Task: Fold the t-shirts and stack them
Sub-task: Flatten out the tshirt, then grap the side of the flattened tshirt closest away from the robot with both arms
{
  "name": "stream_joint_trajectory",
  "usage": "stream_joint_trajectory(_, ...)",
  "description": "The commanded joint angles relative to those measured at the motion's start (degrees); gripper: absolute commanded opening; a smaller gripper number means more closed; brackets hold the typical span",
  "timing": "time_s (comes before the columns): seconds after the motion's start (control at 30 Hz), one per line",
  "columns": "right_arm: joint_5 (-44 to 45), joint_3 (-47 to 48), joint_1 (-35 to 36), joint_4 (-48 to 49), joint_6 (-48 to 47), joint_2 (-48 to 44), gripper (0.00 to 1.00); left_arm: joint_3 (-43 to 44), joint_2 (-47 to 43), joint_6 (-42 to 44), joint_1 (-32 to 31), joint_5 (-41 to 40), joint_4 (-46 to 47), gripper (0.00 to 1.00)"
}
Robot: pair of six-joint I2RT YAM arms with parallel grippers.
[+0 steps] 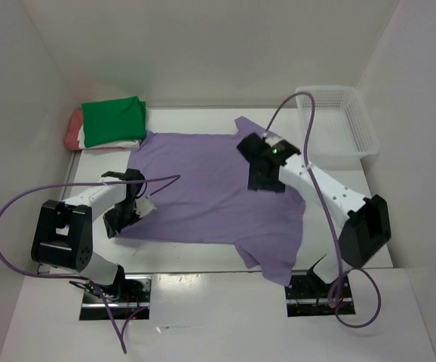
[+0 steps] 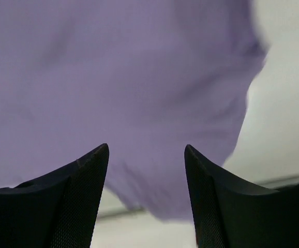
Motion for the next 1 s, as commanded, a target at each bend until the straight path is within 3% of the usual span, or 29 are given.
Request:
stream_joint_trajectory(0.0,-15.18,-15.49,7.38,-5.65,11.86,-2.69,0.66,-0.22,0.51,-0.53,0.8,-1.0,-1.67,0.1)
stream_joint_trajectory(0.13,-25.9,-24.99,16.19,-2.83,16.9,-13.74,0.69,0.3,-0.02,-0.53,0.8,-1.0,-1.67,0.11)
stream_joint_trajectory(0.33,-33.48,-33.0,19.11,-3.88,21.72,-27.65,0.75,0.3,-1.16,0.0,0.8,-0.48,-1.67,0.11)
stream_joint_trajectory(0.57,-38.59,-38.72,21.74,-0.72,22.34,-22.85,0.8,0.3,-1.16,0.0,0.8,-0.48,-1.67,0.11)
stream_joint_trajectory(0.87,-31.75,-37.85,21.74,1.83,21.64,-12.74,0.83,0.3,-1.16,-0.53,0.8,-0.48,-1.67,0.11)
stream_joint_trajectory(0.97,-28.49,-36.27,22.27,1.83,21.64,-8.08,0.76,0.3,-1.16,-0.53,0.8,-0.48,-1.67,0.11)
